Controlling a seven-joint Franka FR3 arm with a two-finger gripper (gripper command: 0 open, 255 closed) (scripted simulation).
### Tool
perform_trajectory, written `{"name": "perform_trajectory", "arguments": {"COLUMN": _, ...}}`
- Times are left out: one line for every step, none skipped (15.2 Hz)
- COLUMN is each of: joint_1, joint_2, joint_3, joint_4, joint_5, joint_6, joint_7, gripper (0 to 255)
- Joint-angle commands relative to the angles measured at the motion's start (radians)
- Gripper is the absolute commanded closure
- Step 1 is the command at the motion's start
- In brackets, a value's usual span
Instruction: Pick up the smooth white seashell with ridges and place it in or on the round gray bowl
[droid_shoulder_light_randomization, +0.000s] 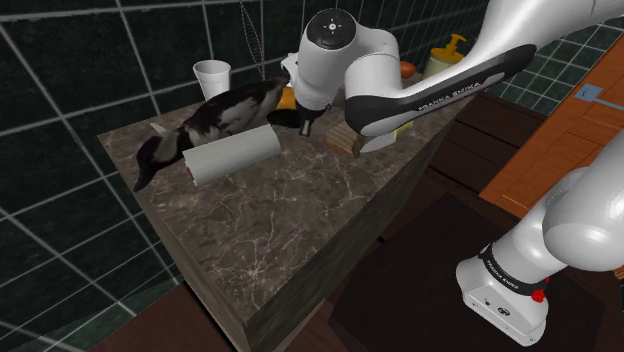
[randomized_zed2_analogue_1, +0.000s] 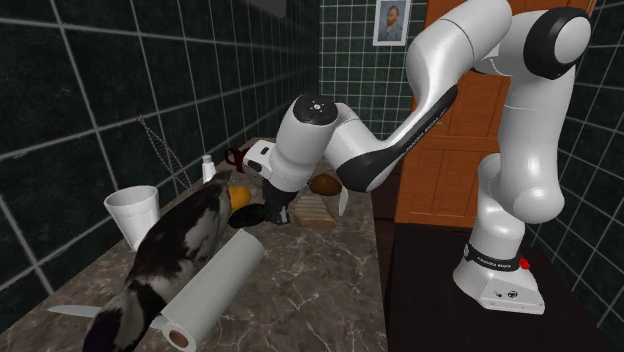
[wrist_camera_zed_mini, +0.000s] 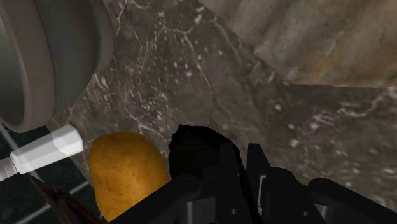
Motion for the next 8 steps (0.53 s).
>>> {"name": "perform_trajectory", "arguments": {"joint_1": -0.001, "joint_2": -0.013, "joint_3": 0.001, "joint_4": 0.011, "joint_5": 0.02, "joint_6": -0.015, "joint_7": -0.024, "gripper": 255}}
{"name": "perform_trajectory", "arguments": {"joint_1": -0.001, "joint_2": -0.02, "joint_3": 0.002, "joint_4": 0.016, "joint_5": 0.03, "joint_6": -0.023, "joint_7": -0.034, "gripper": 255}}
{"name": "perform_trajectory", "arguments": {"joint_1": -0.001, "joint_2": -0.026, "joint_3": 0.003, "joint_4": 0.021, "joint_5": 0.04, "joint_6": -0.031, "joint_7": -0.045, "gripper": 255}}
{"name": "perform_trajectory", "arguments": {"joint_1": -0.002, "joint_2": -0.033, "joint_3": 0.004, "joint_4": 0.027, "joint_5": 0.049, "joint_6": -0.039, "joint_7": -0.056, "gripper": 255}}
{"name": "perform_trajectory", "arguments": {"joint_1": -0.002, "joint_2": -0.039, "joint_3": 0.004, "joint_4": 0.033, "joint_5": 0.058, "joint_6": -0.047, "joint_7": -0.066, "gripper": 255}}
{"name": "perform_trajectory", "arguments": {"joint_1": -0.001, "joint_2": -0.045, "joint_3": 0.005, "joint_4": 0.039, "joint_5": 0.067, "joint_6": -0.055, "joint_7": -0.076, "gripper": 255}}
{"name": "perform_trajectory", "arguments": {"joint_1": -0.001, "joint_2": -0.051, "joint_3": 0.005, "joint_4": 0.045, "joint_5": 0.076, "joint_6": -0.064, "joint_7": -0.086, "gripper": 255}}
{"name": "perform_trajectory", "arguments": {"joint_1": -0.001, "joint_2": -0.057, "joint_3": 0.006, "joint_4": 0.051, "joint_5": 0.084, "joint_6": -0.073, "joint_7": -0.096, "gripper": 255}}
